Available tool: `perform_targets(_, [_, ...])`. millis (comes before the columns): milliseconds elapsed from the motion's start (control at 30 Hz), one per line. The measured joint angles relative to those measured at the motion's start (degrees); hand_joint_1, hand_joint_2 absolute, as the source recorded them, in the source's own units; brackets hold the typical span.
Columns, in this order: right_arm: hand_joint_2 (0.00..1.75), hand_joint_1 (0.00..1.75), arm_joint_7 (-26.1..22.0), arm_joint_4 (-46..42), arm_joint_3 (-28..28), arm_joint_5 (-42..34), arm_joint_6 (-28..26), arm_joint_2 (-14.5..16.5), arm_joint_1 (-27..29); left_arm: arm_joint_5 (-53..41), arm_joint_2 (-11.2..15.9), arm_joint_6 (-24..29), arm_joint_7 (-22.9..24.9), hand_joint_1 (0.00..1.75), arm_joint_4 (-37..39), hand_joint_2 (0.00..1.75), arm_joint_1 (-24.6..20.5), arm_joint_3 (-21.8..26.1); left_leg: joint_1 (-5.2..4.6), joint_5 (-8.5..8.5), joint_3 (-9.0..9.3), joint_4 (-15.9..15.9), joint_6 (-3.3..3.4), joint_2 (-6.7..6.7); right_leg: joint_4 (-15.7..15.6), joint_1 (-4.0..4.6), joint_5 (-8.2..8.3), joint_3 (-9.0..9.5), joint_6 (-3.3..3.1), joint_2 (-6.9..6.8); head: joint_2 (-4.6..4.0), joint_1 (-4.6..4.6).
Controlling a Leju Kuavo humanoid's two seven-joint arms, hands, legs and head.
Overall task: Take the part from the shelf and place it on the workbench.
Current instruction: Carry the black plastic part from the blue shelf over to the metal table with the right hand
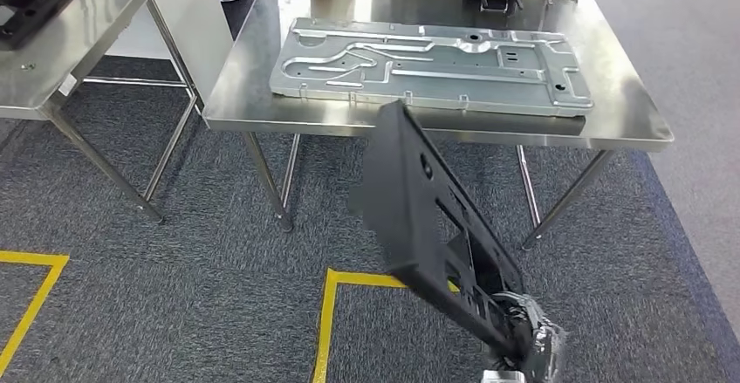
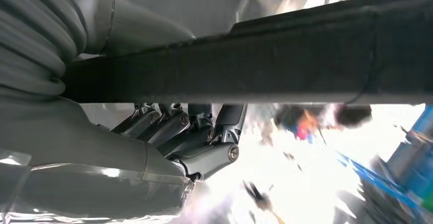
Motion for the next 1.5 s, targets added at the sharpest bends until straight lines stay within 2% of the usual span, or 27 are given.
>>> perform_targets(67, [1.75, 1.75, 0.00, -1.54, -2.68, 9.07, -1.18, 0.42, -1.13, -0.50, 0.03, -0.09, -0.01, 0.00, 0.00, 1.75, -0.30, -0.20, 0.29, -0.61, 1.95, -1.52, 0.67, -0.05, 6.56, -0.05, 2.23, -4.19, 0.53, -0.50, 0.00, 0.01])
perform_targets(100, [1.75, 1.75, -0.59, -2.35, -4.65, 14.18, -1.34, 0.99, -1.73, -0.76, 0.05, -0.15, 0.01, 0.00, 0.00, 1.75, -0.33, -0.33, 0.39, -1.02, 3.05, -2.24, 0.88, -0.01, 9.93, -0.15, 2.15, -6.97, 0.74, -0.76, 0.00, 0.01])
perform_targets(167, [1.75, 1.75, -2.19, -3.88, -9.64, 24.36, -1.47, 2.74, -3.13, -1.32, 0.09, -0.27, 0.10, 0.00, 0.00, 1.75, -0.37, -0.69, 0.46, -2.17, 5.39, -3.33, 0.95, -0.07, 13.82, -0.42, -1.12, -12.15, 1.16, -0.99, 0.00, 0.00])
perform_targets(233, [1.75, 1.75, -2.96, -4.92, -14.70, 32.09, -1.49, 4.20, -4.52, -1.73, 0.09, -0.49, 0.28, 0.00, 0.00, 1.75, -0.38, -1.11, 0.56, -3.68, 7.90, -3.93, 0.77, -0.32, 13.06, -0.63, -4.30, -15.27, 1.44, -1.18, 0.00, 0.01])
perform_targets(267, [1.75, 1.75, -2.93, -5.15, -16.70, 34.38, -1.49, 4.55, -5.01, -1.86, 0.09, -0.63, 0.37, 0.00, 0.01, 1.75, -0.38, -1.25, 0.64, -4.58, 9.18, -4.05, 0.65, -0.48, 11.00, -0.65, -3.92, -15.93, 1.44, -1.29, 0.00, 0.01])
perform_targets(300, [1.75, 1.75, -2.65, -5.25, -18.41, 36.02, -1.49, 4.75, -5.38, -1.96, 0.09, -0.74, 0.43, 0.00, 0.02, 1.75, -0.35, -1.34, 0.71, -5.53, 10.30, -4.13, 0.52, -0.59, 8.00, -0.61, -1.33, -16.20, 1.30, -1.41, 0.00, 0.02])
perform_targets(367, [1.75, 1.75, -1.96, -5.26, -21.03, 38.11, -1.53, 4.98, -5.88, -2.03, 0.07, -0.89, 0.52, 0.00, 0.16, 1.75, -0.38, -1.45, 0.61, -7.47, 12.31, -4.22, 0.04, -0.70, 2.26, -0.29, 7.42, -16.37, 0.61, -1.61, 0.00, 0.00])
perform_targets(400, [1.75, 1.75, -1.61, -5.26, -21.96, 38.92, -1.56, 5.10, -6.08, -2.04, 0.06, -0.92, 0.55, 0.00, 0.23, 1.75, -0.43, -1.52, 0.54, -8.25, 13.10, -4.60, -0.33, -0.70, 0.68, -0.10, 10.68, -16.29, 0.16, -1.62, 0.00, 0.00])
perform_targets(433, [1.75, 1.75, -1.35, -5.32, -22.61, 39.58, -1.59, 5.20, -6.25, -2.05, 0.06, -0.94, 0.57, 0.00, 0.30, 1.75, -0.58, -1.61, 0.44, -8.59, 13.94, -4.88, -0.73, -0.68, -0.01, 0.02, 12.15, -16.10, -0.30, -1.54, 0.00, -0.02])
perform_targets(500, [1.75, 1.75, -0.91, -5.45, -23.32, 40.60, -1.62, 5.31, -6.60, -2.06, 0.12, -0.94, 0.58, 0.00, 0.31, 1.75, -0.96, -1.78, 0.42, -7.51, 13.98, -3.44, -1.45, -0.60, -0.61, -0.02, 11.36, -14.82, -1.25, -1.26, 0.00, -0.02])
perform_targets(533, [1.75, 1.75, -0.68, -5.50, -23.51, 40.95, -1.63, 5.31, -6.76, -2.06, 0.15, -0.93, 0.57, 0.00, 0.31, 1.75, -1.18, -1.84, 0.43, -6.25, 12.83, -0.72, -1.73, -0.52, -1.15, -0.09, 10.89, -13.93, -1.75, -1.21, 0.00, -0.02])
perform_targets(600, [1.75, 1.75, 0.37, -5.46, -23.71, 41.73, -1.63, 5.32, -7.07, -2.07, 0.19, -0.95, 0.57, 0.00, 0.33, 1.75, -1.44, -1.89, 0.52, -5.48, 8.07, 6.85, -2.11, -0.38, -2.01, -0.13, 9.80, -11.90, -2.54, -1.21, 0.00, -0.02])
perform_targets(633, [1.75, 1.75, 1.23, -5.38, -23.74, 42.30, -1.64, 5.31, -7.22, -2.07, 0.19, -0.96, 0.57, 0.00, 0.35, 1.75, -1.46, -1.91, 0.52, -6.79, 5.49, 10.07, -2.23, -0.35, -2.26, -0.07, 9.10, -10.91, -2.79, -1.16, 0.00, -0.01])
perform_targets(700, [1.75, 1.75, 3.28, -5.04, -23.67, 43.36, -1.64, 5.20, -7.39, -2.08, 0.22, -0.97, 0.60, 0.00, 0.37, 1.75, -1.27, -1.96, 0.50, -11.79, 1.35, 12.97, -2.22, -0.35, -2.45, 0.06, 7.55, -8.91, -2.97, -0.94, 0.00, -0.02])
perform_targets(733, [1.75, 1.75, 4.24, -4.82, -23.58, 43.66, -1.64, 5.09, -7.41, -2.07, 0.24, -0.98, 0.61, 0.00, 0.37, 1.75, -1.19, -1.99, 0.48, -13.59, 0.08, 12.49, -2.13, -0.35, -2.46, 0.14, 6.72, -7.78, -2.97, -0.82, 0.00, -0.02])
perform_targets(767, [1.75, 1.75, 5.17, -4.60, -23.43, 43.76, -1.64, 4.92, -7.44, -2.05, 0.25, -0.99, 0.63, 0.00, 0.37, 1.75, -1.11, -2.03, 0.44, -13.89, -0.68, 10.91, -1.94, -0.35, -2.46, 0.23, 5.85, -6.60, -2.95, -0.73, 0.00, -0.02])
perform_targets(800, [1.75, 1.75, 5.96, -4.37, -23.22, 43.73, -1.63, 4.69, -7.47, -2.04, 0.26, -1.00, 0.66, 0.00, 0.37, 1.75, -1.04, -2.06, 0.35, -12.11, -1.02, 8.32, -1.64, -0.35, -2.48, 0.35, 4.96, -5.41, -2.91, -0.71, 0.00, -0.01])
perform_targets(900, [1.75, 1.75, 7.39, -3.64, -22.40, 43.43, -1.62, 3.95, -7.65, -2.01, 0.39, -1.03, 0.76, 0.00, 0.39, 1.75, -0.77, -2.11, -0.31, -1.94, -1.13, 0.62, -0.20, -0.62, -2.39, 0.67, 2.38, -2.64, -2.42, -0.41, 0.00, 0.00])
perform_targets(933, [1.75, 1.75, 7.63, -3.46, -22.12, 43.33, -1.61, 3.70, -7.65, -2.00, 0.45, -1.03, 0.82, 0.00, 0.40, 1.75, -0.70, -2.13, -0.49, -0.30, -0.90, -0.47, 0.18, -0.79, -2.16, 0.73, 1.83, -1.91, -2.12, -0.25, 0.00, -0.01])
perform_targets(1000, [1.75, 1.75, 8.07, -3.27, -21.69, 43.09, -1.64, 3.12, -7.71, -1.98, 0.45, -1.04, 0.92, 0.00, 0.42, 1.75, -0.83, -2.21, -0.46, -0.15, 0.51, -1.23, 0.79, -1.03, -1.24, 0.75, 1.37, -0.90, -1.49, -0.17, 0.00, -0.01])
perform_targets(1100, [1.75, 1.75, 8.47, -3.11, -21.37, 42.71, -1.68, 2.26, -8.03, -1.98, 0.37, -1.10, 0.89, 0.00, 0.42, 1.75, -1.36, -2.32, -0.04, -0.08, 2.88, -2.24, 1.67, -0.92, 4.27, 0.45, 0.14, -3.09, -0.57, -0.68, 0.00, 0.00])
perform_targets(1167, [1.75, 1.75, 8.52, -2.90, -21.26, 42.63, -1.69, 1.90, -8.07, -1.98, 0.39, -1.13, 0.87, 0.00, 0.42, 1.75, -1.38, -2.33, 0.04, -0.75, 3.61, -2.37, 1.75, -0.85, 10.12, -0.13, -2.76, -7.60, 0.31, -0.88, 0.00, 0.01])
perform_targets(1233, [1.75, 1.75, 8.53, -2.63, -21.22, 42.63, -1.69, 1.60, -7.93, -1.97, 0.39, -1.14, 0.87, 0.00, 0.42, 1.75, -1.17, -2.34, 0.28, -1.67, 4.41, -2.37, 1.42, -0.88, 12.66, -0.83, -4.43, -11.38, 1.12, -0.99, 0.00, 0.00])
perform_targets(1267, [1.75, 1.75, 8.54, -2.54, -21.22, 42.63, -1.69, 1.50, -7.89, -1.97, 0.38, -1.15, 0.87, 0.00, 0.42, 1.75, -1.04, -2.34, 0.50, -2.21, 4.98, -2.37, 1.14, -0.91, 11.56, -1.15, -3.58, -12.13, 1.48, -1.09, 0.00, 0.01])
perform_targets(1367, [1.75, 1.75, 8.55, -2.36, -21.21, 42.62, -1.69, 1.22, -7.86, -1.98, 0.36, -1.19, 0.87, 0.00, 0.44, 1.75, -0.79, -2.36, 1.12, -3.96, 6.97, -2.34, -0.09, -1.05, 2.75, -1.81, 4.30, -11.13, 2.22, -1.75, 0.00, 0.02])
perform_targets(1433, [1.75, 1.75, 8.55, -2.16, -21.12, 42.62, -1.68, 1.11, -7.82, -1.97, 0.38, -1.19, 0.87, 0.00, 0.44, 1.75, -0.84, -2.37, 1.10, -4.83, 7.93, -2.53, -1.12, -1.04, 0.09, -1.64, 6.57, -10.66, 1.57, -2.23, 0.00, 0.02])
perform_targets(1500, [1.75, 1.75, 8.59, -2.07, -21.00, 42.63, -1.68, 1.04, -7.75, -1.97, 0.39, -1.19, 0.87, 0.00, 0.44, 1.75, -0.96, -2.38, 1.04, -4.84, 8.48, -2.26, -1.99, -0.92, -0.04, -1.47, 6.24, -10.25, 0.35, -2.10, 0.00, 0.01])
